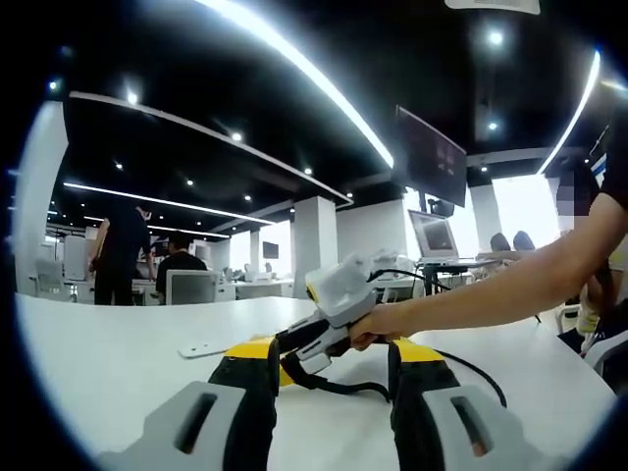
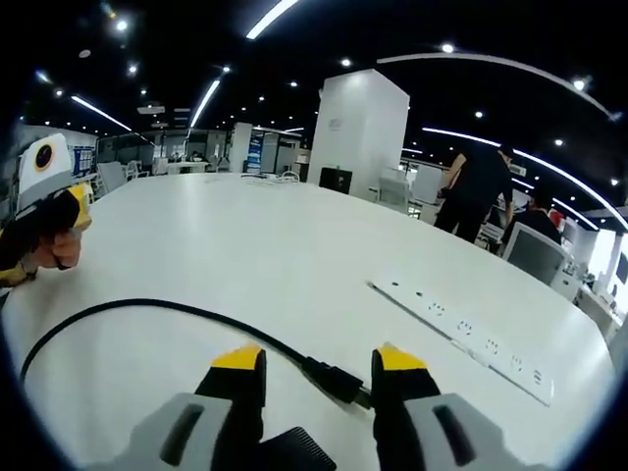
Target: Find the charging cable on the desk, coil it up and secure with Velcro.
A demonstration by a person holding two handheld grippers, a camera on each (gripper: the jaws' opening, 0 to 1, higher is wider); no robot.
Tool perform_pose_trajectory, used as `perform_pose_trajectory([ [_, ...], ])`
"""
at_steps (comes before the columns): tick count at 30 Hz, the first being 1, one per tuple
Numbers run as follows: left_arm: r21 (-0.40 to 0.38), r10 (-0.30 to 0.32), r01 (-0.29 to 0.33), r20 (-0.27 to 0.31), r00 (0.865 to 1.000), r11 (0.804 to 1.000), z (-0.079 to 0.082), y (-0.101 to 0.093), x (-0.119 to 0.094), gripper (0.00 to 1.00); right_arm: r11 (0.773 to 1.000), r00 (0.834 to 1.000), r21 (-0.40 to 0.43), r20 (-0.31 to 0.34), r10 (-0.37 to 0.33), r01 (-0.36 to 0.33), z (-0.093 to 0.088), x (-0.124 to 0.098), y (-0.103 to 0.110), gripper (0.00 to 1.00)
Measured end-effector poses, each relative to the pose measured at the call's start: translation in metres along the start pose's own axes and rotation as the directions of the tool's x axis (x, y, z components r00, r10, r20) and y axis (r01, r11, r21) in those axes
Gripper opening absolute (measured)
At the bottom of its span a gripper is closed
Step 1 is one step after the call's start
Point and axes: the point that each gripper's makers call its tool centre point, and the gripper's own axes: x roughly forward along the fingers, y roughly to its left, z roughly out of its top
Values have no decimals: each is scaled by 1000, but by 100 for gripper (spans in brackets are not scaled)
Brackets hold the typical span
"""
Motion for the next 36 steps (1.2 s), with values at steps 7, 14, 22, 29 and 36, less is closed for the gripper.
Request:
perform_pose_trajectory([
  [7, -5, 3, -3, 5, 1000, 1000, 1, 2, -1, 45, 1000, 1000, 14, 0, -2, 2, -2, 2, -2, 41],
  [14, -12, 16, -16, 13, 1000, 1000, 3, 6, -2, 46, 1000, 1000, 11, -4, -6, 6, -3, 3, -4, 38],
  [22, -6, 13, -13, 7, 1000, 1000, 2, 6, -1, 46, 1000, 1000, 3, -25, -9, 9, -7, 2, -6, 32],
  [29, -7, 16, -16, 9, 1000, 1000, 2, 6, -2, 46, 1000, 999, -24, -40, -17, 16, -9, 1, -7, 26],
  [36, -7, 15, -15, 9, 1000, 1000, 2, 6, -2, 46, 999, 999, -52, -48, -12, 10, -9, 2, -5, 25],
])
